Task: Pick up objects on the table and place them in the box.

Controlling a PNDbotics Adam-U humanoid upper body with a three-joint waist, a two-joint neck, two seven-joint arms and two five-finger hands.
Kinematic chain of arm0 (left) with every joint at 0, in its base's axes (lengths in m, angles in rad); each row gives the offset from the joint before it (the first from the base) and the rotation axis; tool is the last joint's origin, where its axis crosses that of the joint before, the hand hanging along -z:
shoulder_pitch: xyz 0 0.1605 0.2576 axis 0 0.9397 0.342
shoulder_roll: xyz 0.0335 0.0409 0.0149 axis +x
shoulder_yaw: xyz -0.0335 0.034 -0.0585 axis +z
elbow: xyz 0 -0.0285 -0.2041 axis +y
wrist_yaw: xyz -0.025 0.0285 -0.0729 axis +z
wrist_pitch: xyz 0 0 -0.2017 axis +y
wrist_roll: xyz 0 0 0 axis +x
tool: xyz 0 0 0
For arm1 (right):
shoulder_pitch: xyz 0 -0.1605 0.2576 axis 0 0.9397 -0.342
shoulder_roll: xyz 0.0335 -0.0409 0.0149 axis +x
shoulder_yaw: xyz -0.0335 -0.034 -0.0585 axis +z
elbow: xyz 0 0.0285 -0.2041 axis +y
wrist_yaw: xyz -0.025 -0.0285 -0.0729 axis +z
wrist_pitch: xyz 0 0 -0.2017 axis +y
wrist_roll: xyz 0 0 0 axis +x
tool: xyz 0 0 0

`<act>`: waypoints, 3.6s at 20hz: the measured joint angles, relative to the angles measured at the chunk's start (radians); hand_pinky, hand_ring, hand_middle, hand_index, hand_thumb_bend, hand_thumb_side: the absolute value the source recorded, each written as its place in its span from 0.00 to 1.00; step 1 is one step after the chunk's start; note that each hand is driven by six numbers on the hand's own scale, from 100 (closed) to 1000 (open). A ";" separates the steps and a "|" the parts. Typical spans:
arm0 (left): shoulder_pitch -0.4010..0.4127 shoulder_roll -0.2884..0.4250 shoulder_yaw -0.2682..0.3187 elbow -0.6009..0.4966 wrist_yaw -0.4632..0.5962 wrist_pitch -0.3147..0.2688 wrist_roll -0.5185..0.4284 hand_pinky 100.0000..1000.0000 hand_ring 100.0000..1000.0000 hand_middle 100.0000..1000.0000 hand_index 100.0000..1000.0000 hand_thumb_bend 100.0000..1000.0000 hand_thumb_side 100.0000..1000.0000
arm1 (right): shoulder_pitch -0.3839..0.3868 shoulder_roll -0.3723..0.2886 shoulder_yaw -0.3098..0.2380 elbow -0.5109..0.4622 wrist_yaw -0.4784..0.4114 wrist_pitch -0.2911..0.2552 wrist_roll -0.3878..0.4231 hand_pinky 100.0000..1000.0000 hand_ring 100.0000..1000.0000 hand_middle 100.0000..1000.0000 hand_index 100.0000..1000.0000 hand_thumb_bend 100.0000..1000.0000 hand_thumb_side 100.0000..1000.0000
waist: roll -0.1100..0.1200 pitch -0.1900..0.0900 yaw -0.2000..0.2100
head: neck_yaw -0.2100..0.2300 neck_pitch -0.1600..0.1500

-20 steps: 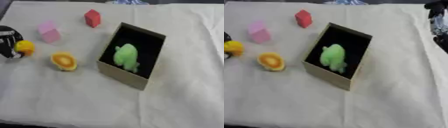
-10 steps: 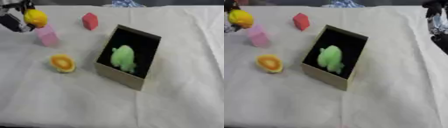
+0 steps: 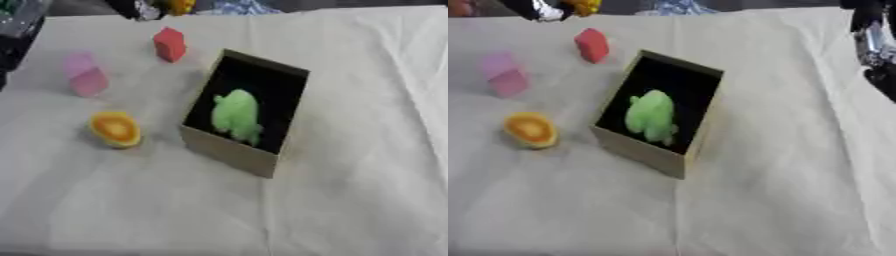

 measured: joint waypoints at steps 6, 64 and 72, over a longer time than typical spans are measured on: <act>-0.022 -0.139 0.001 0.138 -0.023 -0.008 -0.008 0.67 0.59 0.51 0.65 0.16 0.15 | -0.023 0.006 0.000 0.000 -0.009 0.000 0.000 1.00 0.74 0.74 0.82 0.00 0.47 | 0.008 0.016 -0.037 | 0.000 0.000; 0.490 0.435 -0.037 -0.483 0.219 0.061 -0.033 0.75 0.73 0.69 0.82 0.53 0.29 | -0.013 0.030 -0.022 0.000 -0.033 -0.005 -0.040 1.00 0.73 0.73 0.82 0.00 0.47 | -0.020 0.012 0.048 | -0.051 0.014; 0.542 0.456 -0.055 -0.512 0.215 0.130 -0.069 0.77 0.76 0.74 0.84 0.55 0.23 | -0.018 0.039 -0.021 0.000 -0.034 -0.004 -0.039 1.00 0.73 0.73 0.82 0.00 0.47 | -0.025 0.012 0.047 | -0.039 0.008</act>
